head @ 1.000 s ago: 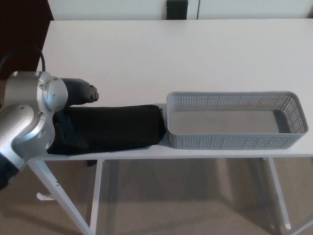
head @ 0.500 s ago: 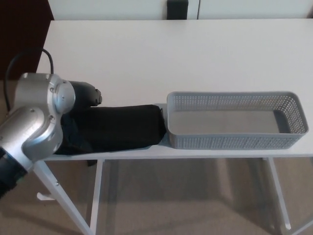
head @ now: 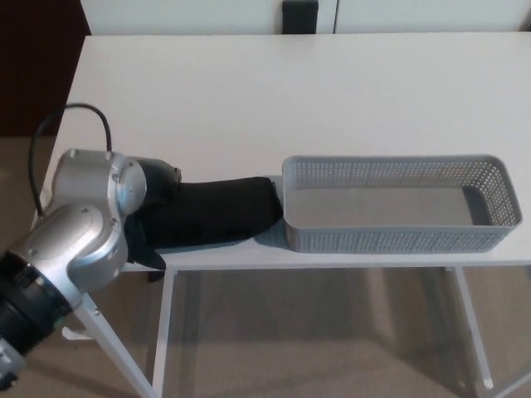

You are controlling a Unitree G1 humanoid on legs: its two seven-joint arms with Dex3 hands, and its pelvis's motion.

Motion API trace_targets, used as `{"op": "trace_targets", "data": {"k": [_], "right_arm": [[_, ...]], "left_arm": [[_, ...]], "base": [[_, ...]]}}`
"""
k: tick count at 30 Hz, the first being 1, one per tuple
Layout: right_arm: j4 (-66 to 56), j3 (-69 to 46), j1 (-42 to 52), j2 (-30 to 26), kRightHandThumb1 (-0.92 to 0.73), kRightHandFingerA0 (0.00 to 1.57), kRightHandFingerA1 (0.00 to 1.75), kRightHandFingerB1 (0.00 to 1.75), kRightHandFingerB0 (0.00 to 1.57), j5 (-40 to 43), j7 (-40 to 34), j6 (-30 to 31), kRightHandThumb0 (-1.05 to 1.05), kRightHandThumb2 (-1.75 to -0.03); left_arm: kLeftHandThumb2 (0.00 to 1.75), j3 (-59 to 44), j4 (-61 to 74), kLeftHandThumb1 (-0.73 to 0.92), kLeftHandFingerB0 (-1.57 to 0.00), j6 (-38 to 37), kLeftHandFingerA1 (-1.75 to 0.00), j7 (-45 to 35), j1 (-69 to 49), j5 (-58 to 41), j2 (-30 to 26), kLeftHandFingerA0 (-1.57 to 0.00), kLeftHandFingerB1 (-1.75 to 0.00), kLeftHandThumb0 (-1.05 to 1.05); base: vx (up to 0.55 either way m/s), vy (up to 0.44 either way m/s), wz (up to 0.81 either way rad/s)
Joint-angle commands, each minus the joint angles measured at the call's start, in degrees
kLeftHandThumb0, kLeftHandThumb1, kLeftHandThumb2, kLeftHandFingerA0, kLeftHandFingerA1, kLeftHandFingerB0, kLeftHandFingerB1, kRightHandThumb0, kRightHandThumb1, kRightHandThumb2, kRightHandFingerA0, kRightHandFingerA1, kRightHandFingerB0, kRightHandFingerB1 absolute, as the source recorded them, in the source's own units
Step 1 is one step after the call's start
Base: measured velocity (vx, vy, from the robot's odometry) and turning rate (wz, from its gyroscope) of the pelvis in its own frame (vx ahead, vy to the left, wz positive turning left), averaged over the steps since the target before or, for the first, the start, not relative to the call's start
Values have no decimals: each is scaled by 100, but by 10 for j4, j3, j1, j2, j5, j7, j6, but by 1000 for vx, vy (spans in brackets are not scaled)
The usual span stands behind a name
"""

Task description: The robot walk towards a table in front and pick up a black pencil case on the left hand side and put the pencil case into a small container on the right hand side

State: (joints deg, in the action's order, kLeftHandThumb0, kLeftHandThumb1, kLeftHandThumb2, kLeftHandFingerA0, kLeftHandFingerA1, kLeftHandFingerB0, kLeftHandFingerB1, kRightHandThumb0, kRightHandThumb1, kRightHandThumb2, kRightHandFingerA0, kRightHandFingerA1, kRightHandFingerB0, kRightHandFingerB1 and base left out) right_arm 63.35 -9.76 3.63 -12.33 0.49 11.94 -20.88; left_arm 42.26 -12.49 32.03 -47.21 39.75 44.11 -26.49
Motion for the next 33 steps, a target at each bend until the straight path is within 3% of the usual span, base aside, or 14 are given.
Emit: {"op": "trace_targets", "data": {"k": [1,3,4,5,6,8,10,11,16,17,18,21,22,33], "right_arm": [[-4,-3,-4,-6,-38,79,64,56,57,8,-2,11,-62,-80],[-5,-3,-4,-6,-38,79,64,56,57,8,-2,11,-62,-80],[-3,3,-4,-8,-49,88,57,46,65,-2,-11,4,-60,-56],[-3,6,-4,-9,-49,87,58,46,65,-5,-12,2,-61,-56],[-3,7,-4,-10,-50,87,58,45,64,-6,-13,2,-60,-56],[-2,9,-4,-11,-50,87,58,45,64,-6,-14,1,-60,-56],[-3,18,-3,-15,-51,85,59,46,65,-17,-24,-1,-60,-57],[-2,19,-2,-14,-50,85,59,47,66,-16,-23,-3,-60,-56],[-1,22,-3,-15,-50,85,59,47,66,-12,-25,-4,-60,-56],[0,27,-3,-17,-52,87,57,47,66,-17,-27,-7,-60,-57],[-1,29,-2,-17,-52,87,58,47,66,-19,-28,-7,-61,-57],[0,31,-4,-19,-52,86,58,47,66,-20,-30,-5,-60,-57],[1,33,-4,-19,-52,86,58,46,66,-21,-32,-5,-60,-57],[2,39,-9,-21,-52,88,57,46,66,-23,-38,-1,-59,-57]], "left_arm": [[57,11,-32,38,0,-3,0,-1,-24,11,16,0,-2,-78],[57,9,-33,38,0,-4,0,-1,-24,14,17,0,-2,-78],[81,21,-55,40,0,-5,-6,-9,-22,19,22,0,0,-68],[81,24,-60,31,-3,-13,-50,-9,-22,21,22,0,-27,-55],[55,25,-63,44,-12,-19,-61,-11,-20,22,22,-13,-29,-71],[55,27,-67,44,-12,-27,-61,-13,-18,23,21,-13,-29,-71],[54,13,-46,48,-38,-40,-42,17,-32,24,12,-41,-38,-50],[56,-1,-30,53,-39,-58,-105,52,-48,19,5,-70,-40,-33],[56,-16,-24,53,-39,-76,-105,70,-59,24,4,-70,-40,-33],[60,-50,1,62,-67,-104,-156,150,-91,10,2,-65,-101,-32],[84,-68,14,45,-71,-114,-127,183,-105,5,2,-91,-101,-41],[83,-89,21,45,-68,-129,-130,190,-112,1,7,-96,-111,-40],[53,-96,24,66,-44,-133,-175,192,-115,-1,8,-62,-150,-28],[54,-153,38,63,-54,-164,-170,192,-112,-30,20,-67,-147,-19]], "base": [[0,0,0],[0,0,0],[0,0,0],[0,0,0],[0,0,0],[0,0,0],[0,0,0],[0,0,0],[0,0,0],[0,0,0],[0,0,0],[0,0,0],[0,0,0],[0,0,0]]}}
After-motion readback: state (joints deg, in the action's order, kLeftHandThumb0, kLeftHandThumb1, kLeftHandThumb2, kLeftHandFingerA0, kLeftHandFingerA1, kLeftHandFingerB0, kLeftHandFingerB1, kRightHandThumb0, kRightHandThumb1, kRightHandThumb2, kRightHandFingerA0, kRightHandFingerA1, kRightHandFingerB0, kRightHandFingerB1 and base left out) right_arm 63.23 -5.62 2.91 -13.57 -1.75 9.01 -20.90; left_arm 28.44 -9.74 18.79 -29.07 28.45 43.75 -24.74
